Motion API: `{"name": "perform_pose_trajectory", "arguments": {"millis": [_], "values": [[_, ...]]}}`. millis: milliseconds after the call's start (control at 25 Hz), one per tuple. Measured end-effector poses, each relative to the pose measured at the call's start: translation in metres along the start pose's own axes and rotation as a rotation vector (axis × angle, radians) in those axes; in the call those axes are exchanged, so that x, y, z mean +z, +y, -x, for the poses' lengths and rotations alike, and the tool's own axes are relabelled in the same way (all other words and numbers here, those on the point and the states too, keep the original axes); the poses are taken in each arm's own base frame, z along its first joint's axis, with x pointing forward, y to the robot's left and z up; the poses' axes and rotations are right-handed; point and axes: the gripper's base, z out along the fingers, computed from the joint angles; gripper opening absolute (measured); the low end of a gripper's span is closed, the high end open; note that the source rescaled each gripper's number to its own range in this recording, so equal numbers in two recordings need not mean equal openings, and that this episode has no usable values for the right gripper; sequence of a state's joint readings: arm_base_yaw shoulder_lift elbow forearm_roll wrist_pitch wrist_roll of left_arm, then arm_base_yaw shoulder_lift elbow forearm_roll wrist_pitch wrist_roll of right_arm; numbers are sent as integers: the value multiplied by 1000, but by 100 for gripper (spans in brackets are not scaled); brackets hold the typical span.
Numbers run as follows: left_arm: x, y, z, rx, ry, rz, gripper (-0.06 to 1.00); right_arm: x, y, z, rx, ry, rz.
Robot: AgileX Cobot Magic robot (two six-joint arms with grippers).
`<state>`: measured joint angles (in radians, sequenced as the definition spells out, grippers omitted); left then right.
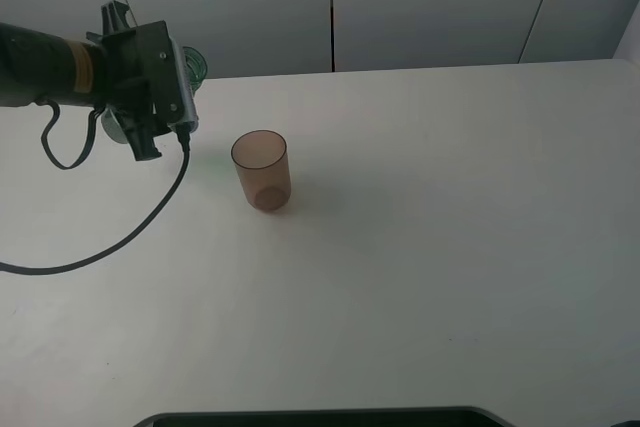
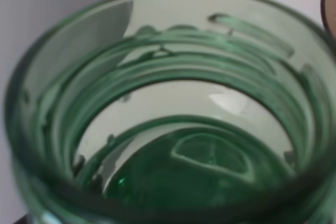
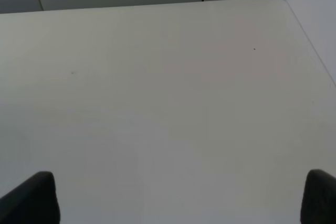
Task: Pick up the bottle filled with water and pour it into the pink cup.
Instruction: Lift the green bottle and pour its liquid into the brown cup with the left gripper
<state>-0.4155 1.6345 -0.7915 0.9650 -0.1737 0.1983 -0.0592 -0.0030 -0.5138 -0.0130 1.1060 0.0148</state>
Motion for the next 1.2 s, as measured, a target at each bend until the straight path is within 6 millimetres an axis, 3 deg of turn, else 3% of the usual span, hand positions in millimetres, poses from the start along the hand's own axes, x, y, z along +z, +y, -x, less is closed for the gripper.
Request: {"name": "perform_pose_trajectory", "arguments": {"millis": [440,720,1200], "values": [[0,-1,-2,7,37,-8,1,0,0,0,0,0,0],[5,8,10,32,60,3,1,0,0,0,0,0,0],[24,-13,13,79,89,-83,1,0,0,0,0,0,0]]}}
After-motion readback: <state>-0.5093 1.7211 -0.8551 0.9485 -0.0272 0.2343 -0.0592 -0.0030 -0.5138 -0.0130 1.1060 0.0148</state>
